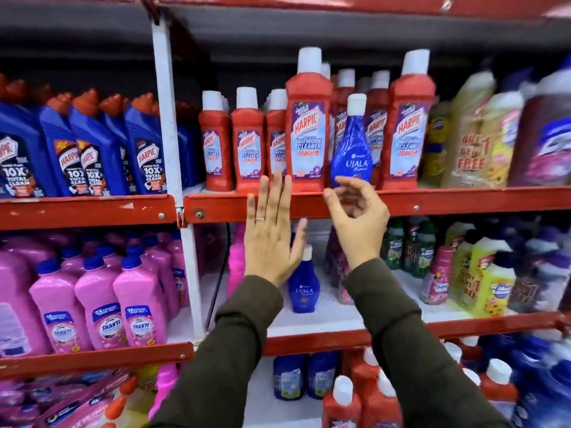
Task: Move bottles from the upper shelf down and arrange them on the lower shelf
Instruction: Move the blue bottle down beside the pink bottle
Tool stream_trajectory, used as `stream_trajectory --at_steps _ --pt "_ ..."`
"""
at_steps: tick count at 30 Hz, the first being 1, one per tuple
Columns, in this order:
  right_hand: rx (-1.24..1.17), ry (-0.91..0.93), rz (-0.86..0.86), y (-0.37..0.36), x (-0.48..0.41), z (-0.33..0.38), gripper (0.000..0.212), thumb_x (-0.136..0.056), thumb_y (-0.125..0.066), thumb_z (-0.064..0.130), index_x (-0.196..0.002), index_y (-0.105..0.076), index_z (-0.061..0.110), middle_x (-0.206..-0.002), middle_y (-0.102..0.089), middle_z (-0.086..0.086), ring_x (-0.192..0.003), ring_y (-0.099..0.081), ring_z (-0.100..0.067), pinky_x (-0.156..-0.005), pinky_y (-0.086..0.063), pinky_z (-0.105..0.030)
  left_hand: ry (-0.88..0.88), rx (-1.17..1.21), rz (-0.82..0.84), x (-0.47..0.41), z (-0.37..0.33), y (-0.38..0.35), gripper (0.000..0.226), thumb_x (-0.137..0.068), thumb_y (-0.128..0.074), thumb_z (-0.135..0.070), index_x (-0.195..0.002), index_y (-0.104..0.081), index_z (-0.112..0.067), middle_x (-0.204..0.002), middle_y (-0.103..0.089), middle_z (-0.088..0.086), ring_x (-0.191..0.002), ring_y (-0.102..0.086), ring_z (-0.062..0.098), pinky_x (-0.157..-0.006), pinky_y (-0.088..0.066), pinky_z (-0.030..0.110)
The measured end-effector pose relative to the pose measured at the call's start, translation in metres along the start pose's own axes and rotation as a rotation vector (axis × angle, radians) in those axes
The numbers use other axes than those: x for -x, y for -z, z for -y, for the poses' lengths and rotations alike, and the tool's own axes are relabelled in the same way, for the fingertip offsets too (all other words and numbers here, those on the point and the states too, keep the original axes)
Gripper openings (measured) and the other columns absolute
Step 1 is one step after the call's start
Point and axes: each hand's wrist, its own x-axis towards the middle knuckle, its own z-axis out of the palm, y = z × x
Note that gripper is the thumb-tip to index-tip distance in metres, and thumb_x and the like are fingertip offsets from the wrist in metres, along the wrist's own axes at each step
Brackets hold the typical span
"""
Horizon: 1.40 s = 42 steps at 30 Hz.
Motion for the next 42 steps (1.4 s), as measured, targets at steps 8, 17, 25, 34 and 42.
stream_trajectory --at_steps 8,17,25,34,42 --pt "0.279 -0.027 0.067 0.017 -0.088 -0.014 0.057 -0.084 -0.069 0.033 -0.136 -0.053 0.014 -0.132 -0.055 0.004 -0.125 -0.052 -0.016 -0.108 -0.044 -0.042 0.07 -0.169 0.004 -0.042 0.019 -0.003 0.064 -0.106 -0.029 -0.033 -0.163 -0.01 -0.01 -0.172 -0.006 0.008 -0.16 -0.001 0.023 -0.129 0.007 0.041" --pt "0.166 -0.227 0.272 0.015 -0.108 -0.017 0.043 -0.092 -0.06 0.025 -0.133 -0.056 0.011 -0.127 -0.064 -0.005 -0.111 -0.061 -0.017 -0.082 -0.047 -0.015 0.038 -0.225 0.023 -0.041 0.022 -0.01 0.063 -0.106 -0.026 -0.033 -0.163 -0.009 -0.015 -0.172 -0.007 0.007 -0.16 -0.001 0.026 -0.129 0.01 0.042" --pt "-0.022 -0.338 0.28 0.015 -0.115 -0.015 0.034 -0.09 -0.061 0.012 -0.124 -0.059 0.01 -0.12 -0.066 -0.009 -0.109 -0.065 -0.023 -0.091 -0.054 -0.037 0.04 -0.249 0.023 -0.041 0.022 -0.009 0.062 -0.105 -0.025 -0.034 -0.163 -0.014 -0.013 -0.172 -0.012 0.006 -0.159 -0.005 0.027 -0.127 0.016 0.038" --pt "-0.103 -0.279 0.24 0.013 -0.12 0.006 0.038 -0.093 -0.06 0.014 -0.13 -0.057 0.004 -0.126 -0.066 -0.014 -0.108 -0.067 -0.022 -0.072 -0.053 -0.017 0.028 -0.257 0.019 -0.039 0.025 -0.012 0.062 -0.106 -0.021 -0.035 -0.163 -0.011 -0.014 -0.172 -0.01 0.005 -0.159 -0.005 0.027 -0.128 0.013 0.041" --pt "-0.204 -0.297 0.332 0.028 -0.078 0.029 0.029 -0.095 -0.056 0.006 -0.123 -0.06 0.001 -0.111 -0.068 -0.008 -0.084 -0.069 -0.001 -0.071 -0.052 -0.014 0.018 -0.227 0.014 -0.035 0.024 -0.011 0.062 -0.107 -0.024 -0.032 -0.163 -0.008 -0.011 -0.172 -0.008 0.006 -0.159 -0.005 0.025 -0.13 0.002 0.045"
